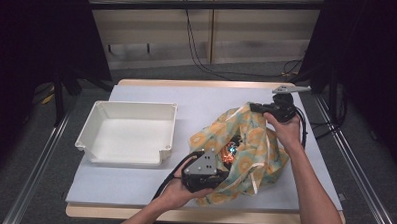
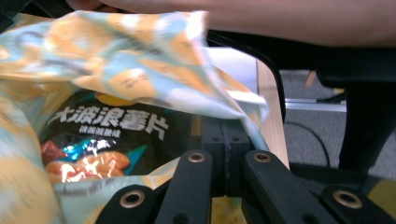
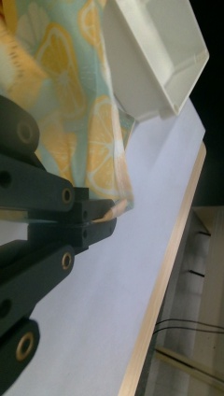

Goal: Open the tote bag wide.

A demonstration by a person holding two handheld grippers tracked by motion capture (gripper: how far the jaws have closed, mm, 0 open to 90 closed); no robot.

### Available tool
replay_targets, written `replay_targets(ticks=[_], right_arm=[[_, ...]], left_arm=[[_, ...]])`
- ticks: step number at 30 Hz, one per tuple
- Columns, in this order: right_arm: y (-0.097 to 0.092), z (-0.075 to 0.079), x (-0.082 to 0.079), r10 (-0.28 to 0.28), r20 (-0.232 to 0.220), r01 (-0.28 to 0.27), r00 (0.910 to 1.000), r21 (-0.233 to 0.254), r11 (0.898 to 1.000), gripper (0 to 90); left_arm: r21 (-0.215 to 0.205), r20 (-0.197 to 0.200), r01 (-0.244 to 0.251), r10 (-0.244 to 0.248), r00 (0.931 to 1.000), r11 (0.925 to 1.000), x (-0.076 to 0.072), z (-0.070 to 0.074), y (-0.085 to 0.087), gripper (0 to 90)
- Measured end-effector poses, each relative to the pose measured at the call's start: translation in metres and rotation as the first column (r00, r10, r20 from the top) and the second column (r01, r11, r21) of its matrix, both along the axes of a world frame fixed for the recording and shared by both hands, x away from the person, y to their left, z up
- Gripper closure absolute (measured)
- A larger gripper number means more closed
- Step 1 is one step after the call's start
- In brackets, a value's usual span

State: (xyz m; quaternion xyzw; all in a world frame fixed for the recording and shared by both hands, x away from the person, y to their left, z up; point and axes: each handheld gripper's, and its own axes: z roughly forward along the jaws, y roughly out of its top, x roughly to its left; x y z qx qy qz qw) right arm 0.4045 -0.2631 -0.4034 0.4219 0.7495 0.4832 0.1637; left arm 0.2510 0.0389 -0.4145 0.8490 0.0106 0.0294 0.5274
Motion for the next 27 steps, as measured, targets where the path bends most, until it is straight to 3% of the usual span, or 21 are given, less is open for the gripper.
replay_targets(ticks=[6, 9, 12, 16, 18, 21, 22, 23, 27], right_arm=[[-0.009, -0.009, 0.01, -0.039, -0.021, 0.039, 0.999, 0.006, 0.999, 90.0], [-0.016, -0.018, 0.016, -0.085, -0.037, 0.085, 0.9957, -0.012, 0.996, 90.0], [-0.018, -0.02, 0.018, -0.115, -0.035, 0.114, 0.9928, -0.022, 0.993, 90.0], [-0.011, -0.024, 0.017, -0.059, -0.05, 0.057, 0.997, -0.033, 0.998, 90.0], [-0.005, -0.022, 0.012, -0.039, -0.036, 0.037, 0.9986, -0.042, 0.998, 89.3], [0.002, -0.014, 0.004, -0.021, -0.02, 0.02, 0.9996, -0.048, 0.999, 72.3], [0.002, -0.014, 0.004, -0.021, -0.02, 0.02, 0.9996, -0.048, 0.999, 72.3], [0.003, -0.008, -0.003, -0.017, -0.012, 0.016, 0.9998, -0.049, 0.999, 58.7], [-0.001, 0.005, -0.02, -0.029, 0.017, 0.03, 0.9994, -0.041, 0.999, 45.0]], left_arm=[[0.014, 0.002, 0.011, -0.011, 0.9999, 0.9999, -0.01, -0.006, 0.005, 90.0], [0.04, 0.009, 0.038, -0.038, 0.9992, 0.9985, -0.018, -0.011, 0.008, 90.0], [0.038, -0.005, 0.033, -0.033, 0.9994, 0.9987, -0.018, -0.015, 0.012, 90.0], [0.015, -0.027, 0.004, -0.003, 0.9996, 0.9999, -0.012, -0.016, 0.014, 90.0], [0.005, -0.036, -0.005, 0.005, 0.9993, 1.0, -0.008, -0.016, 0.015, 90.0], [-0.015, -0.037, -0.036, 0.035, 0.9987, 0.9992, -0.006, -0.015, 0.015, 84.8], [-0.015, -0.037, -0.036, 0.035, 0.9987, 0.9992, -0.006, -0.015, 0.015, 81.7], [-0.018, -0.031, -0.048, 0.048, 0.9984, 0.9987, -0.005, -0.013, 0.017, 78.0], [-0.05, -0.033, -0.109, 0.107, 0.9937, 0.9928, -0.003, -0.006, 0.026, 64.7]])
